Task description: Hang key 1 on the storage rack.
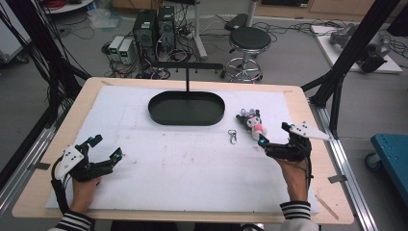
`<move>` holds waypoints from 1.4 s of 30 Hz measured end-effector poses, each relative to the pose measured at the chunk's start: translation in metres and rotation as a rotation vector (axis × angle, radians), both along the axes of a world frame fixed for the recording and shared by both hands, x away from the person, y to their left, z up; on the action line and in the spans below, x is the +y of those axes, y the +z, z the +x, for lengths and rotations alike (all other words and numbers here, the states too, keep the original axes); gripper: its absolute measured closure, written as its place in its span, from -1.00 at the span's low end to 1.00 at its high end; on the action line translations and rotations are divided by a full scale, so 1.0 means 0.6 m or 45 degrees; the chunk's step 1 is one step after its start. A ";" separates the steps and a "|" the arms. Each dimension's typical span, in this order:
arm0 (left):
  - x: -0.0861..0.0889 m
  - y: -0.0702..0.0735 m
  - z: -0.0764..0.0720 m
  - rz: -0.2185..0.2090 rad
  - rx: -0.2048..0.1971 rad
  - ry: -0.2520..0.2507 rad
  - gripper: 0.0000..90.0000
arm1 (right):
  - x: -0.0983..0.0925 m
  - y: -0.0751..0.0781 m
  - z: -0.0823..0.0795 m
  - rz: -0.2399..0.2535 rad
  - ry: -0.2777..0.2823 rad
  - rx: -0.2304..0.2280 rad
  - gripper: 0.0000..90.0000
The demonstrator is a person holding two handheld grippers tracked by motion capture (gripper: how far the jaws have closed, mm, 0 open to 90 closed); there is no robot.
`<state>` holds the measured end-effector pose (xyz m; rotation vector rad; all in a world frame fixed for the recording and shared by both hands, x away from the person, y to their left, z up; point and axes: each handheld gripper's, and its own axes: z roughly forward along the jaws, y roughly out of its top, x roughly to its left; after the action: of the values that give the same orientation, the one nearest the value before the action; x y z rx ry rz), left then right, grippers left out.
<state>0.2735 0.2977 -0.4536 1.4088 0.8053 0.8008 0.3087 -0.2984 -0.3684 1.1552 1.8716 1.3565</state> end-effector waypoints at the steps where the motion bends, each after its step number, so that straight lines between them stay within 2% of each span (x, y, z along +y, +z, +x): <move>1: 0.000 0.000 0.000 0.000 0.000 0.000 -0.74 | 0.000 0.006 0.006 -0.021 0.011 0.026 -0.97; 2: 0.000 0.000 0.000 0.000 0.000 0.000 -0.74 | 0.000 0.006 0.006 -0.021 0.011 0.026 -0.97; 4: 0.000 0.000 0.000 0.001 0.000 0.001 -0.74 | 0.004 0.020 0.022 -0.080 0.024 0.084 -0.97; 10: 0.000 0.000 0.000 0.004 -0.001 -0.001 -0.74 | 0.002 0.038 0.048 -0.107 0.019 0.154 -0.97; 15: 0.000 0.000 0.000 0.000 0.001 0.001 -0.74 | -0.001 0.052 0.076 -0.159 0.000 0.240 -0.97; 17: 0.000 0.000 0.000 -0.001 0.001 0.001 -0.74 | -0.001 0.053 0.081 -0.173 0.001 0.254 -0.97; 19: 0.000 0.000 0.000 0.001 0.002 0.000 -0.74 | 0.001 0.055 0.099 -0.199 0.003 0.326 -0.97; 20: 0.000 0.000 0.000 0.001 0.002 0.000 -0.74 | 0.001 0.055 0.099 -0.199 0.003 0.326 -0.97; 21: 0.000 0.000 0.000 0.001 0.002 0.000 -0.74 | 0.004 0.056 0.111 -0.227 0.000 0.371 -0.97; 28: 0.000 0.000 0.000 0.005 0.000 -0.001 -0.74 | 0.007 0.048 0.144 -0.302 -0.060 0.477 -0.96; 31: 0.000 0.000 0.000 0.007 0.001 0.000 -0.74 | 0.006 0.043 0.151 -0.306 -0.063 0.499 -0.96; 32: 0.000 0.000 0.000 0.006 0.000 0.000 -0.74 | 0.006 0.037 0.156 -0.319 -0.069 0.528 -0.96; 34: 0.000 0.000 0.000 0.006 0.001 0.000 -0.74 | 0.006 0.035 0.158 -0.325 -0.070 0.535 -0.96; 35: 0.000 0.000 0.000 0.006 0.000 0.000 -0.74 | 0.008 0.029 0.163 -0.335 -0.074 0.561 -0.97; 37: 0.000 0.000 0.000 0.007 0.000 0.000 -0.74 | 0.009 0.027 0.165 -0.344 -0.070 0.566 -0.96; 40: 0.000 0.000 0.000 0.007 0.001 0.001 -0.74 | 0.016 0.018 0.174 -0.391 -0.071 0.593 -0.96; 42: 0.000 0.000 0.000 0.006 -0.001 0.001 -0.74 | 0.019 0.013 0.178 -0.399 -0.071 0.615 -0.97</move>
<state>0.2736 0.2975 -0.4535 1.4125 0.8042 0.8043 0.4153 -0.2867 -0.3605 1.4393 2.2605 0.7529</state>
